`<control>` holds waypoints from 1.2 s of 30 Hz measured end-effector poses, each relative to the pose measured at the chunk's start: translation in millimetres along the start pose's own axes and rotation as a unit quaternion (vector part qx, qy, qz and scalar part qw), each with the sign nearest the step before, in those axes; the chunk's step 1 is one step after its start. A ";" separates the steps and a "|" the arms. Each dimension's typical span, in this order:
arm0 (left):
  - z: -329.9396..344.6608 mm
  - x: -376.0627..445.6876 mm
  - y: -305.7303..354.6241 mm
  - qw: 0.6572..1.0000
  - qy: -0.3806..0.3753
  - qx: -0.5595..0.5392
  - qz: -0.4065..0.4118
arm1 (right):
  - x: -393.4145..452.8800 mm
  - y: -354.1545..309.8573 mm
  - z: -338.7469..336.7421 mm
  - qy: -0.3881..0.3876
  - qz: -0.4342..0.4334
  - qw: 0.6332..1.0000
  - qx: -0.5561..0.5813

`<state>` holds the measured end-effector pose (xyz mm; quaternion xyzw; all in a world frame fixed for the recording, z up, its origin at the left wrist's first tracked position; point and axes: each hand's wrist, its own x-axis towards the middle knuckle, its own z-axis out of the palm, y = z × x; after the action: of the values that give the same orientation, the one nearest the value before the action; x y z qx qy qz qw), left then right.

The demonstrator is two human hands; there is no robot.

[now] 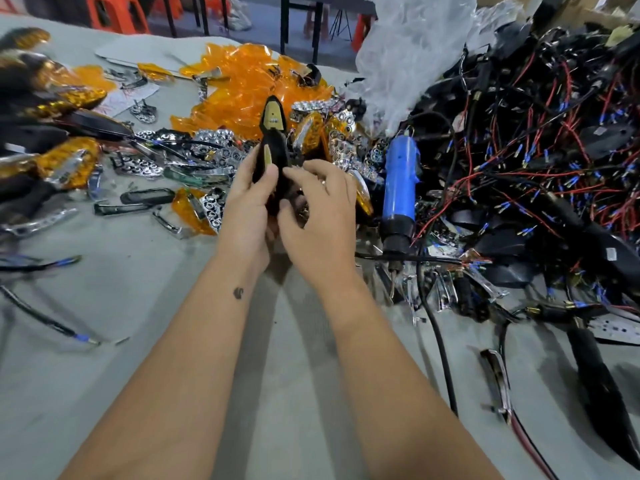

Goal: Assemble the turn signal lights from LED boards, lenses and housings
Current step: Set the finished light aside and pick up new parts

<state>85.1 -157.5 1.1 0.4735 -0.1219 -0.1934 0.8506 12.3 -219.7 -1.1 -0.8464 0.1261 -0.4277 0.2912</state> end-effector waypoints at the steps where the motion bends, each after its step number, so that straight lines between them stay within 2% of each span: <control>1: -0.6 0.1 -0.1 1.000 0.006 0.011 0.002 | -0.8 1.5 -1.5 0.008 0.007 1.000 0.014; 7: 1.2 -3.9 -2.4 0.995 0.024 0.085 0.035 | -4.3 4.8 -8.5 -0.007 0.101 0.991 0.082; 16: 5.9 -10.3 -3.0 0.995 0.009 0.095 0.025 | -7.9 4.1 -7.4 0.005 0.091 0.994 0.063; 22: 7.5 -12.2 -0.7 0.999 -0.016 0.032 -0.021 | -7.1 6.7 -8.4 0.021 0.091 0.994 0.057; 26: 8.8 -13.4 -2.8 0.994 -0.009 0.103 0.025 | -8.5 4.4 -7.1 0.034 0.068 0.996 0.041; 30: 7.2 -12.5 -5.9 0.987 -0.012 0.146 0.066 | -7.8 4.4 -7.4 0.029 0.092 0.994 0.058; 36: 8.5 -13.8 -7.2 0.962 -0.080 0.230 0.121 | -2.7 5.2 -10.8 0.040 0.155 0.985 0.062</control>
<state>67.9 -161.2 -1.0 0.6212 -0.2874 -0.0926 0.7231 2.3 -226.8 -0.9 -0.7789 0.2412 -0.4179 0.4005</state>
